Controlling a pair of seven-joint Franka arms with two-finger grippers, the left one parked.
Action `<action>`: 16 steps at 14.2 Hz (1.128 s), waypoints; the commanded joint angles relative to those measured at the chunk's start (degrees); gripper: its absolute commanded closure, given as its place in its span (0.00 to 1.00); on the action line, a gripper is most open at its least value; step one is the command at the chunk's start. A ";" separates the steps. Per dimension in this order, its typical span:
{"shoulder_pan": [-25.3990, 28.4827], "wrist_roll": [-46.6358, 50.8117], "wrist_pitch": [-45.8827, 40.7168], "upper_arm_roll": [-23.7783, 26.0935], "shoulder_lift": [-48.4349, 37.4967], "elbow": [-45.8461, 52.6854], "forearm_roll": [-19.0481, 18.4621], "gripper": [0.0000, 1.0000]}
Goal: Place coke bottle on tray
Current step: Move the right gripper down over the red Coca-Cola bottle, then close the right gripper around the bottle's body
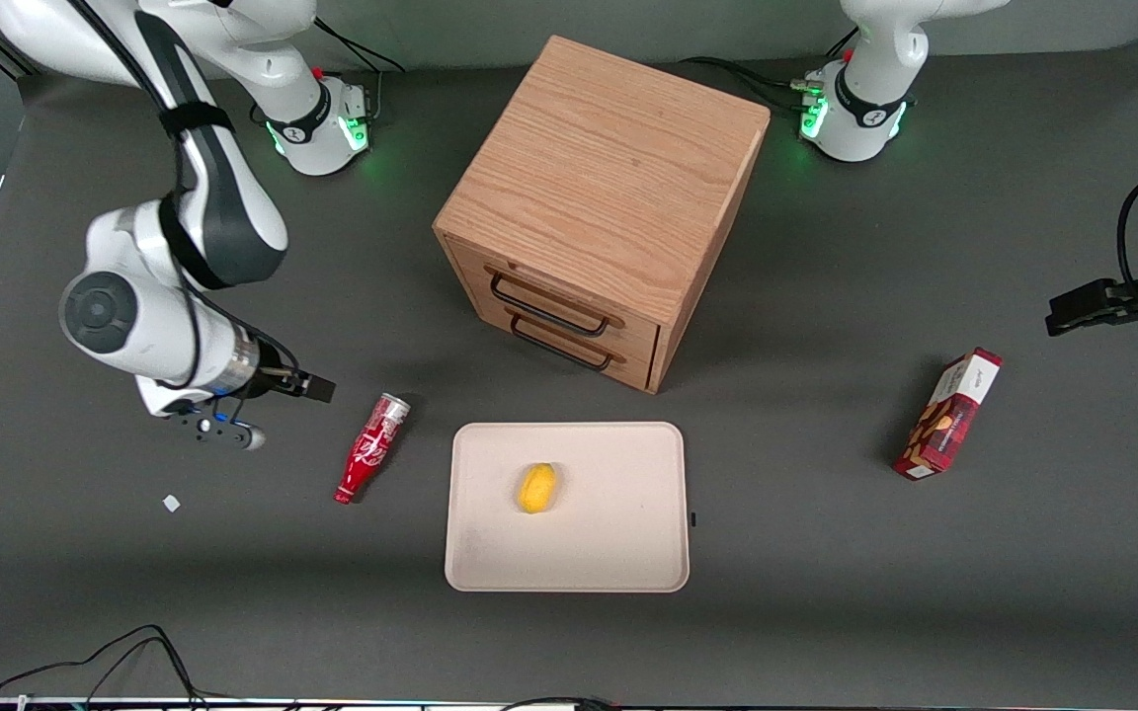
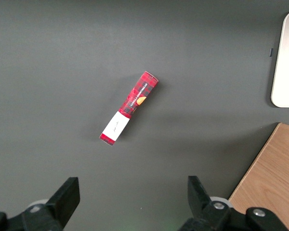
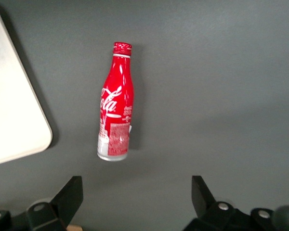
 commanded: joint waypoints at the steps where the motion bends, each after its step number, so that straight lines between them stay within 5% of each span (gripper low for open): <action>1: 0.68 6.00 6.31 0.83 0.62 -3.30 -1.24 0.00; 10: 3.06 17.16 17.32 0.75 9.66 -2.36 -5.72 0.00; 16: 3.68 20.96 18.11 0.83 15.64 0.73 -12.12 0.00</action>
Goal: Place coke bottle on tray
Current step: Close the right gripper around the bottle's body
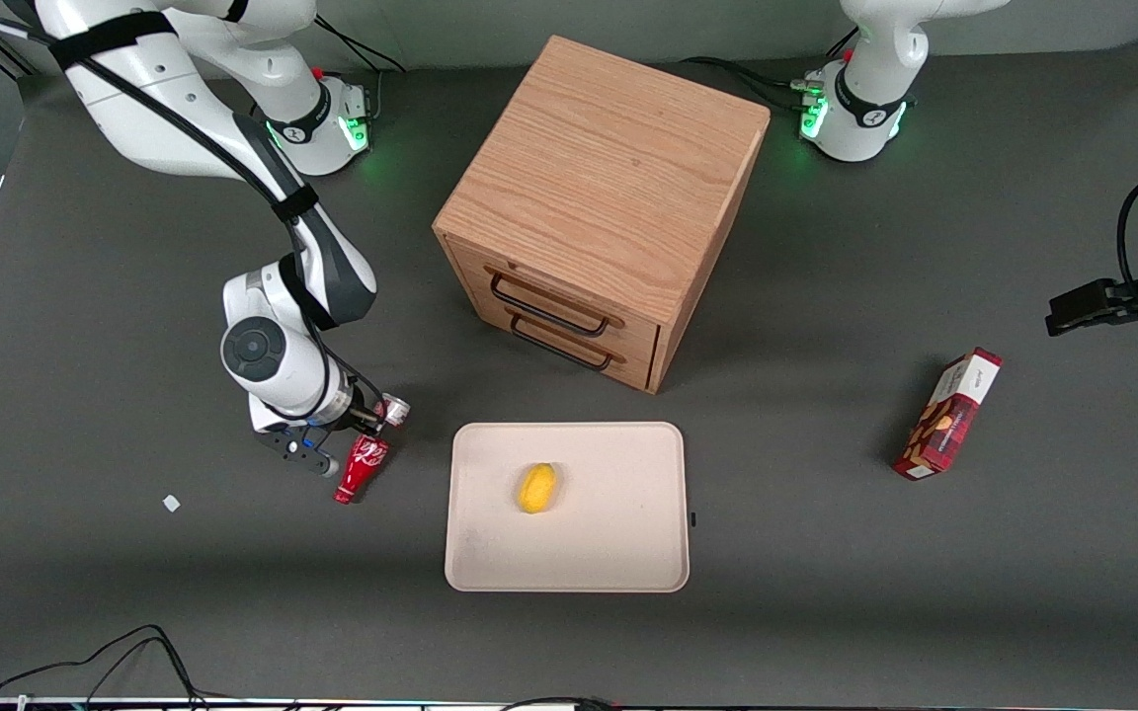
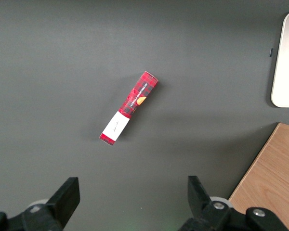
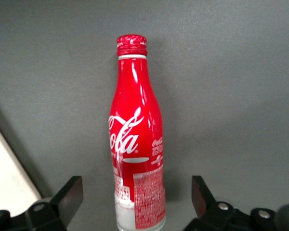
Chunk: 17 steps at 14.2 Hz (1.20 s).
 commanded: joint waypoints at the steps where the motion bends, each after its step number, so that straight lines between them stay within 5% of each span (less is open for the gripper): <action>1: 0.47 2.99 0.44 -0.21 2.84 1.88 -4.11 0.00; 11: 1.17 3.61 0.88 -0.82 7.24 5.23 -5.17 0.05; 12: 1.17 3.70 0.96 -0.82 7.41 5.23 -5.43 0.19; 13: 1.17 3.70 1.14 -0.82 7.41 5.23 -5.44 0.67; 14: 1.17 4.39 1.49 -0.82 7.41 5.05 -5.61 1.00; 17: 1.17 7.38 1.84 -0.65 7.41 4.96 -9.82 1.00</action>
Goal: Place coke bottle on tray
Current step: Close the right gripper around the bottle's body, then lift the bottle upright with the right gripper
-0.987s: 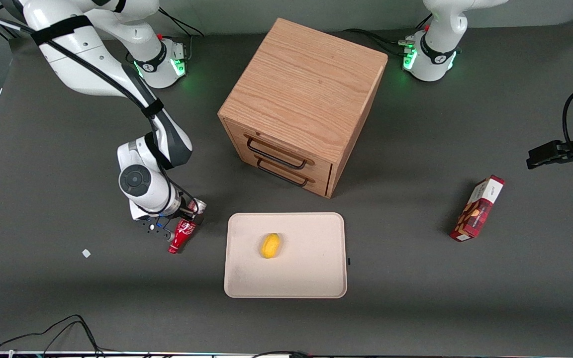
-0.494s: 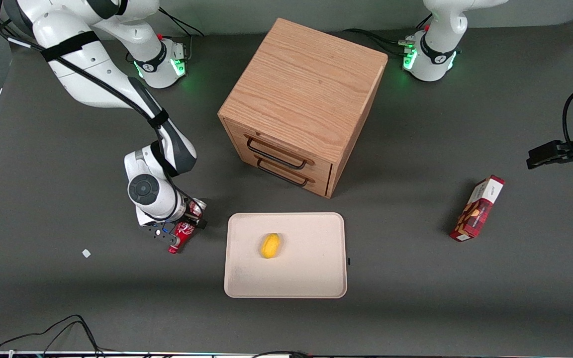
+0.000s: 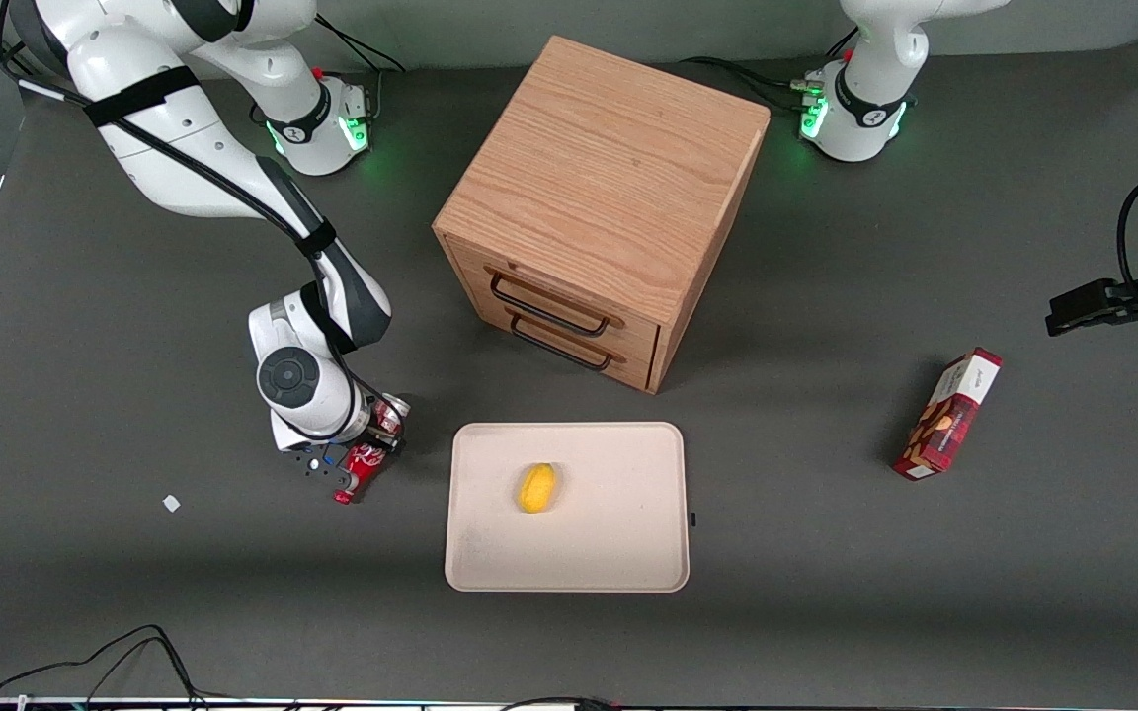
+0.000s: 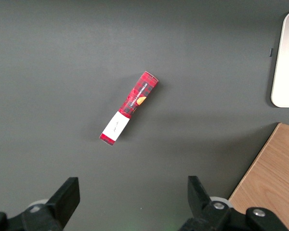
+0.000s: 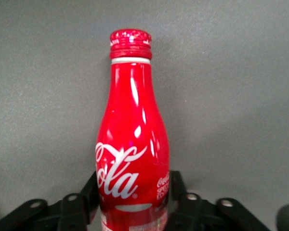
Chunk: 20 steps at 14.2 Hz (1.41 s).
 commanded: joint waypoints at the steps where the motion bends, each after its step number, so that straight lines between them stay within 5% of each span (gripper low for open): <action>1: 0.92 3.78 0.66 -0.52 0.78 0.86 -3.52 1.00; 8: -0.91 -0.78 -4.58 0.27 -5.01 0.77 -2.91 1.00; 10: -7.03 -3.33 -9.77 6.39 -8.44 0.86 -2.73 1.00; 14: -32.85 -9.22 -23.39 31.67 -14.68 1.73 -2.91 1.00; 16: -41.66 -10.80 -29.98 40.93 -15.39 4.18 -2.91 1.00; 20: -42.85 -13.44 -42.81 43.87 -14.87 15.68 -2.91 1.00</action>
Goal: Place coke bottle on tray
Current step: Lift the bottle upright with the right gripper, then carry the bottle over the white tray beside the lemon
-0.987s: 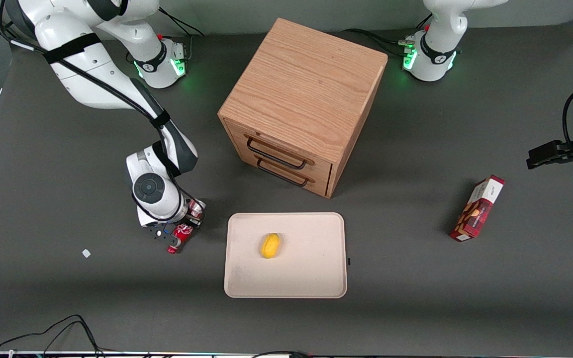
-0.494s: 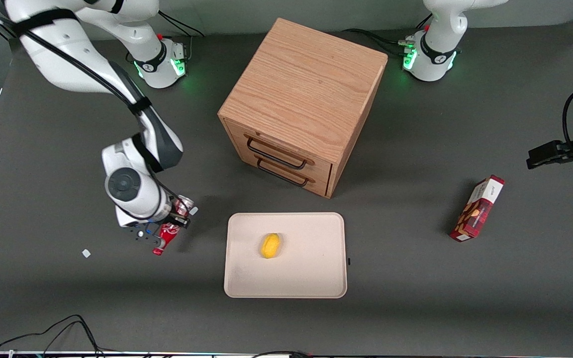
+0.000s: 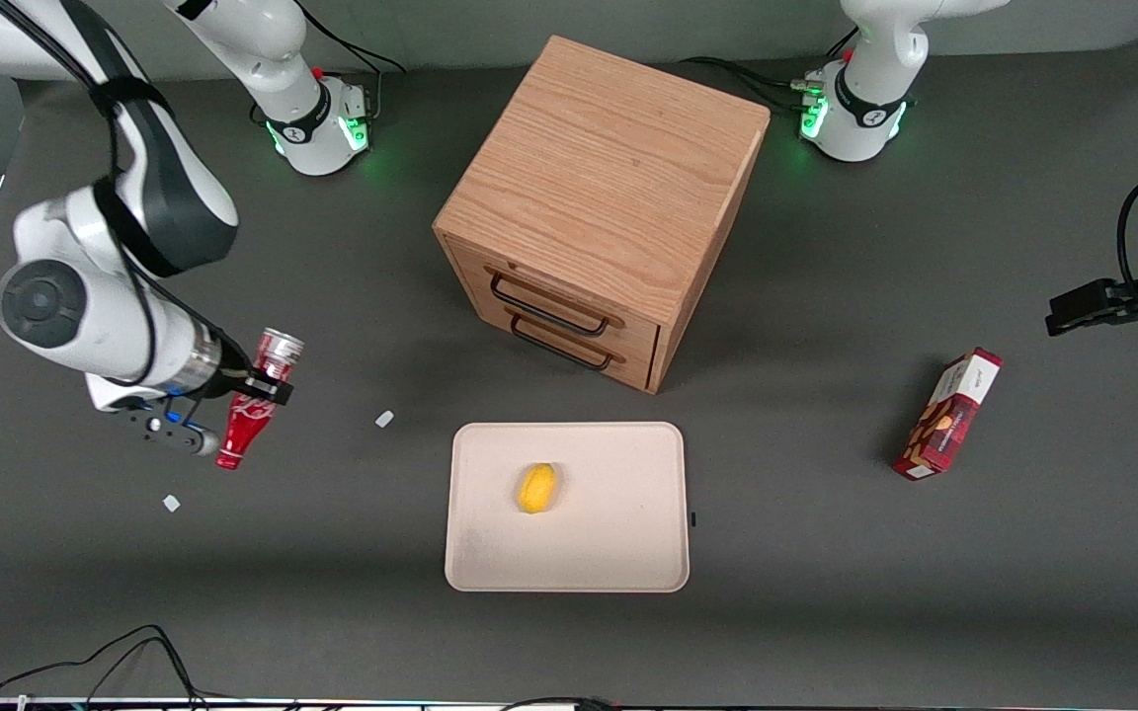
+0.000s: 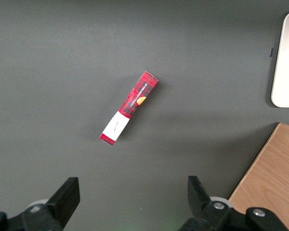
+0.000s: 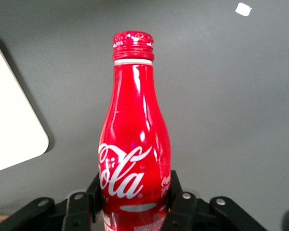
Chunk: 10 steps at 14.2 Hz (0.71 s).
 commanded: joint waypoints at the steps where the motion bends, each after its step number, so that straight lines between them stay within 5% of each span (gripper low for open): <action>1: 0.58 -2.75 -9.53 1.68 1.51 9.75 -1.10 1.00; 4: 4.43 -5.14 -14.48 1.25 4.40 16.19 -1.63 1.00; 6: 11.52 -4.53 -14.49 -1.72 9.04 20.31 -3.46 1.00; 10: 34.89 -4.78 -14.23 -20.86 20.20 34.44 -3.48 1.00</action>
